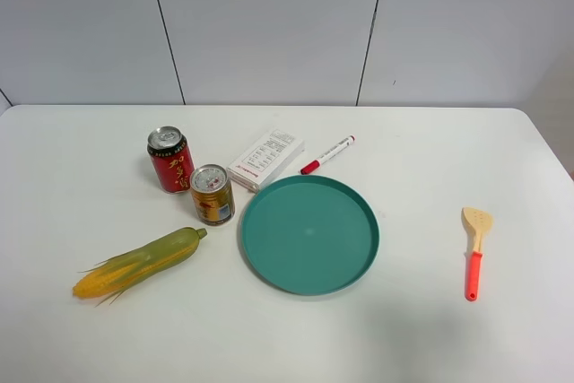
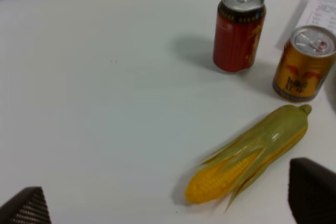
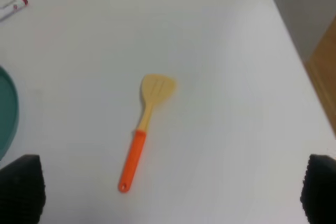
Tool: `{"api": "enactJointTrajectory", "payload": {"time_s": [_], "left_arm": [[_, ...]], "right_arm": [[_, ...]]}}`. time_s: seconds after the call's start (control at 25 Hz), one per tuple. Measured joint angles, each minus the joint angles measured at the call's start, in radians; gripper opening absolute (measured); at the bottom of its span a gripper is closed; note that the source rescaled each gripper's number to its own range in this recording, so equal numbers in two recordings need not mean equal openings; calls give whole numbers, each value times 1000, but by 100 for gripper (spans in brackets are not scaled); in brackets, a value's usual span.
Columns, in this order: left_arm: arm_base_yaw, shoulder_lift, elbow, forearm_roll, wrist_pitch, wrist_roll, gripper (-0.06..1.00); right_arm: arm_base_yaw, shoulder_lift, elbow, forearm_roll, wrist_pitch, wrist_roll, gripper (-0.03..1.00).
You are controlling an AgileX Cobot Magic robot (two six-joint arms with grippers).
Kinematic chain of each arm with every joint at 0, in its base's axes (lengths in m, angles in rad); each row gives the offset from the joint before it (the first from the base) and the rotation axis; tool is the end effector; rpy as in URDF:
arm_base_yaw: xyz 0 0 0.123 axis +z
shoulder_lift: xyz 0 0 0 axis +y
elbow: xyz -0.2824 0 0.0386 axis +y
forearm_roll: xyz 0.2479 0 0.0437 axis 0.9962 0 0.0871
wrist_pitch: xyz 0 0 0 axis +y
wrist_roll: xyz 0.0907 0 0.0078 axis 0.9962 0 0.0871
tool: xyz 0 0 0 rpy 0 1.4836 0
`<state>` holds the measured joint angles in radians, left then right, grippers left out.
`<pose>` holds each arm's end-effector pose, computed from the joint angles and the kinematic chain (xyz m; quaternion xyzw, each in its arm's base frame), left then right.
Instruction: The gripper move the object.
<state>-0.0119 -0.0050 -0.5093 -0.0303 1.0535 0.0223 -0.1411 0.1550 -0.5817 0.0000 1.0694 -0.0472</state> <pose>-0.0065 -0.0023 0.2803 0.0151 0.8473 -0.0124 0.5307 0.0117 -0.0017 0.2990 0.0410 0.8729 -0.0457 0.4840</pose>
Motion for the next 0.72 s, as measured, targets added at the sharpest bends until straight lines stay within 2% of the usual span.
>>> {"api": "enactJointTrajectory", "payload": {"time_s": [0.24, 0.72], "left_arm": [[0, 0, 0, 0, 0, 0, 100], [0, 0, 0, 0, 0, 0, 100]], "right_arm": [[0, -44, 75, 0, 3, -1, 97], [0, -49, 80, 0, 1, -1, 95]]}}
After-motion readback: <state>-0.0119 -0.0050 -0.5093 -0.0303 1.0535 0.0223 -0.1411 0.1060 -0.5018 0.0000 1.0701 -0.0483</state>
